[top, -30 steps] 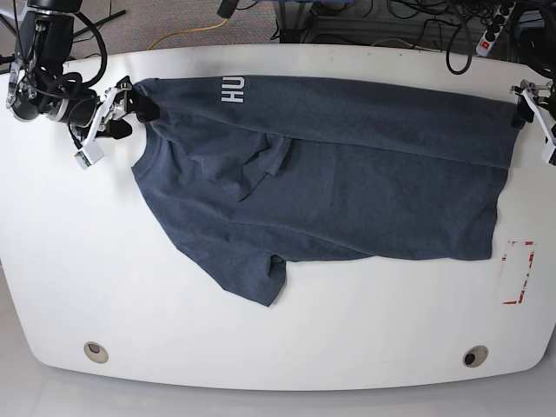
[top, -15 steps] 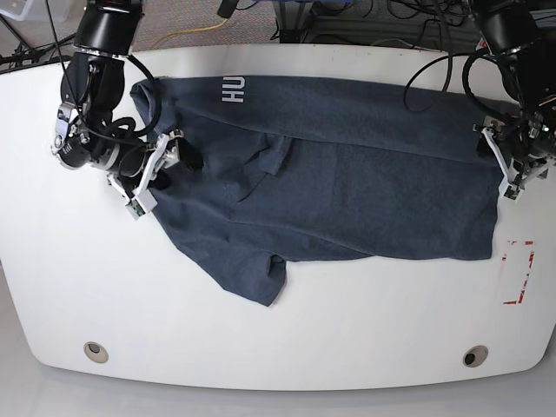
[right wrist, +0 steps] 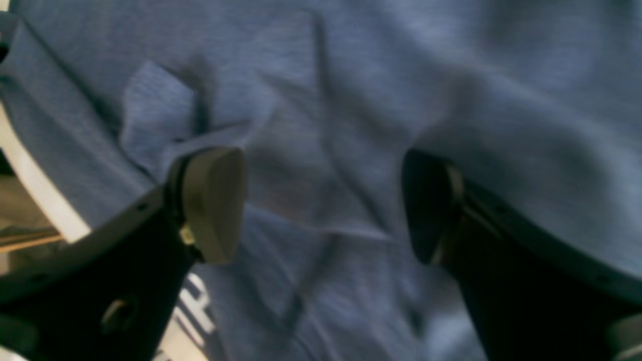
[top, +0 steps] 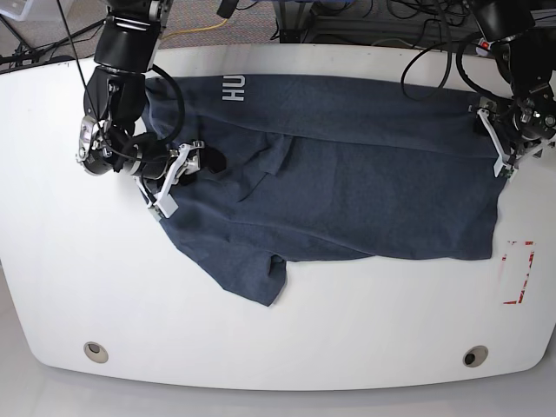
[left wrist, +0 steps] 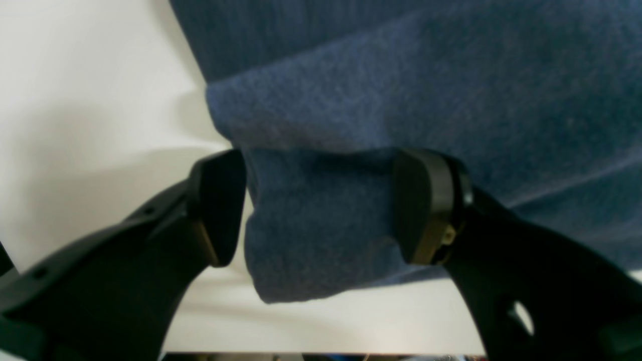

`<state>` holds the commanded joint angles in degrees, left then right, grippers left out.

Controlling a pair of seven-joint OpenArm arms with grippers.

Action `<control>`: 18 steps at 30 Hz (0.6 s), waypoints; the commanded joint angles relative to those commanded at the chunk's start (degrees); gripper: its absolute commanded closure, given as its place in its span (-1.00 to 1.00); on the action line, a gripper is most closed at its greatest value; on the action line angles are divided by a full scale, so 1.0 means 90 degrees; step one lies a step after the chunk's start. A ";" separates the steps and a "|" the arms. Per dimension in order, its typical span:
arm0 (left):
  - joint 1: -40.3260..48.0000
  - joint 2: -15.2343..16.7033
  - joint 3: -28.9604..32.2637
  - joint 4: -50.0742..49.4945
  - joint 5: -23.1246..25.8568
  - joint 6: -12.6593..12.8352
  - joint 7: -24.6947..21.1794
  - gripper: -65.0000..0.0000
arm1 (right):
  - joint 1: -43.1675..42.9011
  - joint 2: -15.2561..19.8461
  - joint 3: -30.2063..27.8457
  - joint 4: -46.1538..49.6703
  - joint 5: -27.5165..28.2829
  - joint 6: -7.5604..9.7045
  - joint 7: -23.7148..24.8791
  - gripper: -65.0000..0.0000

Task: Fold the T-shirt properly
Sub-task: 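Release the folded edge and move both grippers to grasp the shirt again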

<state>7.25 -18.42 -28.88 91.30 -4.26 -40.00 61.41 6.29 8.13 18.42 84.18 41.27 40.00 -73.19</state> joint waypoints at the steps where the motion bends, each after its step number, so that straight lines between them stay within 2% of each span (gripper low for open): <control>1: 0.0039 0.0000 0.0000 0.0000 0.0000 0.0000 -0.0010 -0.29 | 0.0000 -0.0049 0.0000 0.0000 0.0000 0.0000 0.0000 -0.40; 3: 0.0098 0.0000 0.0000 -0.0010 0.0000 0.0000 -0.0010 -0.29 | 0.0000 -0.0147 0.0000 0.0000 -0.0010 0.0000 0.0010 -0.26; 9: 0.0195 0.0000 0.0000 -0.0010 0.0000 0.0000 -0.0010 -0.29 | 0.0020 -0.0215 0.0000 -0.0010 -0.0049 0.0000 0.0215 0.70; 11: 0.0225 0.0000 0.0000 -0.0010 0.0000 0.0000 -0.0010 -0.29 | 0.0029 -0.0186 -0.0010 -0.0010 -0.0059 0.0000 0.0293 0.96; 18: 0.0225 0.0000 0.0000 -0.0010 0.0010 0.0000 -0.0010 -0.29 | 0.0205 0.0029 0.0020 -0.0010 -0.0059 0.0000 0.0537 1.00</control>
<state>9.27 -18.42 -28.88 91.21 -4.18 -40.00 61.32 8.13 8.40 18.59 84.09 40.75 40.00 -68.35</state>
